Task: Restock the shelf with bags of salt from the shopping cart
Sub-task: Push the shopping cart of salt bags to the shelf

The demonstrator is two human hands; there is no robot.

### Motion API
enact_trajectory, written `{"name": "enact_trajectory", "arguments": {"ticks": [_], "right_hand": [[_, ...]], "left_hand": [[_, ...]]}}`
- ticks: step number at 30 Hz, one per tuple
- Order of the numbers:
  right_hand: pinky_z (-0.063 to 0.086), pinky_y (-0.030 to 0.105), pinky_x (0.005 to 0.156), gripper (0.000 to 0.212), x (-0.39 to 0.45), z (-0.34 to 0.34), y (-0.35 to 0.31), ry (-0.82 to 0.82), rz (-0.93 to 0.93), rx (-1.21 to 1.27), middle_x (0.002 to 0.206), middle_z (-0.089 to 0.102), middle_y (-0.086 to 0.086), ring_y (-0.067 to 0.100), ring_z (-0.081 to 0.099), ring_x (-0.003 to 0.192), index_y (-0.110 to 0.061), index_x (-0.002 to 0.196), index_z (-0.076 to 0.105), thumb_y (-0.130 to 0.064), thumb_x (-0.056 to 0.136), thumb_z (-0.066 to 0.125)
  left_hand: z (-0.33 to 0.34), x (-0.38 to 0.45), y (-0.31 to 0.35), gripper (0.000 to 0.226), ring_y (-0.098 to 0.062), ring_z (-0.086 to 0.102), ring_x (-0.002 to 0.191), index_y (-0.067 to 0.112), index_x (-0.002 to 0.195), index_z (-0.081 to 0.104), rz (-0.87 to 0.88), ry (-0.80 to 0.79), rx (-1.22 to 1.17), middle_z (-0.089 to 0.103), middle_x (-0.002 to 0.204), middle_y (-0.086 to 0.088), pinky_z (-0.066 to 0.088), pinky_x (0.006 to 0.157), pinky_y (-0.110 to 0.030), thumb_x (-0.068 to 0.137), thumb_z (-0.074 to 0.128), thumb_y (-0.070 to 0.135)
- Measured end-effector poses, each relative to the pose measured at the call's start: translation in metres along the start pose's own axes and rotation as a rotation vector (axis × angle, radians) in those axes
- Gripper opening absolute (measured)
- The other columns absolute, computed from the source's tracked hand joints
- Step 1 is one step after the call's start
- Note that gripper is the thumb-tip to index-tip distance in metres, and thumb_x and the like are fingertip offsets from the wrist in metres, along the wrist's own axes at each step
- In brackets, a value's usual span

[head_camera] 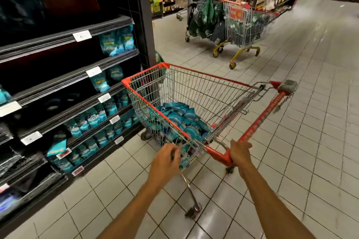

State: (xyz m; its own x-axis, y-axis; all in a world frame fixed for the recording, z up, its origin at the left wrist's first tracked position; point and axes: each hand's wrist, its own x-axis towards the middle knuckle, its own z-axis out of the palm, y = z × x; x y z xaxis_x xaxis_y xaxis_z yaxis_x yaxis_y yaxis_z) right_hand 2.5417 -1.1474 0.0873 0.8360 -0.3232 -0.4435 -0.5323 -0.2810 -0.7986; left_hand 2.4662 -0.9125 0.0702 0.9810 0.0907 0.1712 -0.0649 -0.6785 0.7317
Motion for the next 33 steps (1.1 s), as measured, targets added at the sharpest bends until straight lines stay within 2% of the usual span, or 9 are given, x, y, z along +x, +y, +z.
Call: {"name": "enact_trajectory", "arguments": {"ticks": [3,5,8,10,12,13,20,28,33], "right_hand": [[0.055,0.039,0.067,0.058,-0.016,0.007,0.001,0.018,-0.015,-0.036,0.124,0.052,0.021,0.025,0.06,0.093,-0.003,0.146,0.008,-0.028,0.103,0.039],[0.051,0.051,0.095,0.064,-0.024,0.013,0.005,0.11,-0.036,-0.178,0.143,0.036,0.024,0.037,0.051,0.119,-0.003,0.149,0.008,-0.03,0.101,0.041],[0.01,0.054,0.121,0.07,-0.039,0.022,0.007,0.424,-0.323,-0.674,0.157,0.016,0.028,0.04,0.017,0.147,-0.001,0.15,0.016,-0.038,0.099,0.044],[0.022,0.052,0.119,0.061,-0.052,0.038,-0.006,0.525,-0.614,-0.69,0.15,0.033,0.023,0.035,0.032,0.14,-0.006,0.142,0.035,-0.039,0.094,0.051],[0.052,0.043,0.097,0.045,-0.057,0.069,-0.024,0.424,-0.844,-0.615,0.125,0.05,0.009,0.021,0.052,0.11,-0.013,0.127,0.043,-0.036,0.09,0.056],[0.056,0.038,0.086,0.04,-0.057,0.087,-0.033,0.344,-0.9,-0.636,0.116,0.051,0.005,0.017,0.053,0.099,-0.013,0.122,0.044,-0.034,0.09,0.056],[0.038,0.045,0.109,0.062,0.022,0.193,-0.08,0.004,-0.669,-0.902,0.137,0.044,0.017,0.032,0.047,0.125,-0.004,0.143,0.034,-0.046,0.098,0.043],[0.055,0.047,0.083,0.026,0.116,0.266,-0.116,-0.276,-0.485,-1.043,0.108,0.061,0.011,0.032,0.063,0.105,-0.014,0.12,0.058,-0.021,0.1,0.043],[0.054,0.04,0.078,0.046,0.13,0.292,-0.122,-0.217,-0.484,-0.983,0.131,0.055,0.008,0.024,0.069,0.097,-0.016,0.132,0.05,-0.046,0.105,0.029]], "left_hand": [[-0.01,0.006,-0.015,0.012,-0.006,0.06,0.085,0.021,0.097,0.062,-0.103,-0.035,-0.093,0.061,0.096,0.006,0.055,0.071,-0.025,0.1,0.051,0.023],[-0.015,0.01,-0.026,0.012,-0.009,0.061,0.087,0.022,0.097,0.063,-0.148,-0.044,-0.132,0.062,0.097,0.005,0.055,0.073,-0.027,0.1,0.051,0.021],[-0.022,0.02,-0.044,0.013,-0.009,0.061,0.086,0.024,0.096,0.064,-0.19,-0.06,-0.15,0.063,0.097,0.006,0.054,0.072,-0.026,0.099,0.051,0.022],[-0.025,0.028,-0.057,0.015,-0.009,0.06,0.084,0.027,0.091,0.063,-0.201,-0.069,-0.168,0.064,0.094,0.006,0.051,0.069,-0.023,0.099,0.051,0.022],[-0.026,0.04,-0.069,0.016,-0.009,0.06,0.085,0.028,0.09,0.063,-0.219,-0.083,-0.179,0.064,0.093,0.004,0.05,0.07,-0.023,0.099,0.051,0.022],[-0.027,0.047,-0.075,0.016,-0.008,0.06,0.085,0.028,0.09,0.063,-0.235,-0.082,-0.181,0.065,0.092,0.003,0.051,0.072,-0.024,0.099,0.051,0.022],[-0.038,0.119,-0.121,0.019,-0.01,0.06,0.083,0.025,0.087,0.063,-0.283,-0.06,-0.13,0.066,0.088,0.004,0.048,0.071,-0.025,0.099,0.052,0.016],[-0.06,0.24,-0.179,0.016,-0.013,0.06,0.089,0.033,0.088,0.057,-0.306,-0.091,0.112,0.062,0.093,0.004,0.049,0.08,-0.031,0.097,0.053,0.02],[-0.064,0.311,-0.203,0.01,-0.002,0.054,0.081,0.031,0.089,0.054,-0.207,-0.085,0.208,0.057,0.092,0.011,0.043,0.071,-0.022,0.097,0.056,0.026]]}}
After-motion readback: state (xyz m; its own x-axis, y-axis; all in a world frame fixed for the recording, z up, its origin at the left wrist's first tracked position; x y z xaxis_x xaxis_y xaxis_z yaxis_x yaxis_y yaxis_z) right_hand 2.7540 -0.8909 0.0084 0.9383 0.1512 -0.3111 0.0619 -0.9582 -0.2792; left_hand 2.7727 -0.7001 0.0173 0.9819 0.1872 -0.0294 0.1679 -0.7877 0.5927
